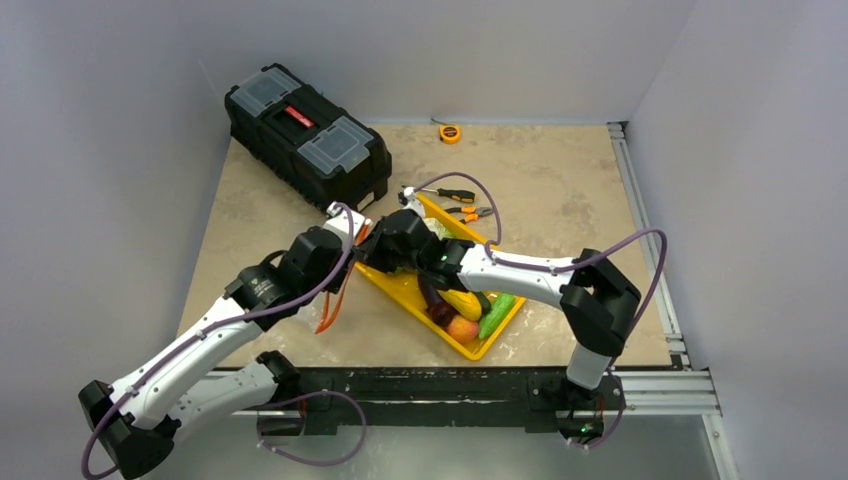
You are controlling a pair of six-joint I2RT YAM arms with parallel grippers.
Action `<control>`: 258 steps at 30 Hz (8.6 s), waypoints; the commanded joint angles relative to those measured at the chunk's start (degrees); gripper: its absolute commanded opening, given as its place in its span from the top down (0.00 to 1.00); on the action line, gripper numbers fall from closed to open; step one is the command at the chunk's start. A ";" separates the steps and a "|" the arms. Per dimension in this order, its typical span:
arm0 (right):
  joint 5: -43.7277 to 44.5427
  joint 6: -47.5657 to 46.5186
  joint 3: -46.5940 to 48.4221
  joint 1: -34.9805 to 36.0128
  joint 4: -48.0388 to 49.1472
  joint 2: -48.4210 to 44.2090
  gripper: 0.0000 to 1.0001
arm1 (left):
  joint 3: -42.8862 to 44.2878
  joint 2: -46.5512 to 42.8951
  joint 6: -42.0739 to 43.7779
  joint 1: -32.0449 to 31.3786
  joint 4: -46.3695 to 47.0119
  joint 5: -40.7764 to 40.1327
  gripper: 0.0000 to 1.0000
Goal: Place the food in the zip-top bag and seal the zipper
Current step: Open the zipper of the food storage bag at the center of the board, then pick up the fake vegetable from the bin, then place the fake vegetable in the bin, then pick up the fake fruit from the center of the board, then place the fake vegetable in the zipper food storage bag.
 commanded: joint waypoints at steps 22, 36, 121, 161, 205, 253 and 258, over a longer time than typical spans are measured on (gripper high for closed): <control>-1.70 -17.25 4.55 3.71 4.45 0.15 1.00 | 2.05 -3.31 -1.28 -0.51 -1.92 -11.31 1.00; -6.97 -33.77 1.39 3.02 3.21 -5.26 0.56 | 1.57 -2.46 -4.24 -0.46 -3.05 -14.30 1.00; 10.63 -56.85 -1.86 -11.39 -22.92 -14.18 0.92 | 2.38 2.11 -4.44 -0.46 -2.70 -10.91 1.00; -1.41 -63.96 -13.42 24.02 12.21 -5.03 0.24 | 0.97 -13.07 -7.78 -0.45 -2.04 -24.05 1.00; 22.25 -58.13 -11.07 27.81 13.11 4.80 0.90 | 0.94 -9.00 -6.11 -0.41 -0.81 -18.55 1.00; 0.67 -49.93 -7.09 9.20 35.51 -9.15 1.00 | -0.06 -10.94 -3.11 -0.42 1.57 -6.76 1.00; 2.44 -47.97 -8.69 9.16 35.12 -7.47 1.00 | -0.21 -12.05 -3.29 -0.45 1.79 -7.52 1.00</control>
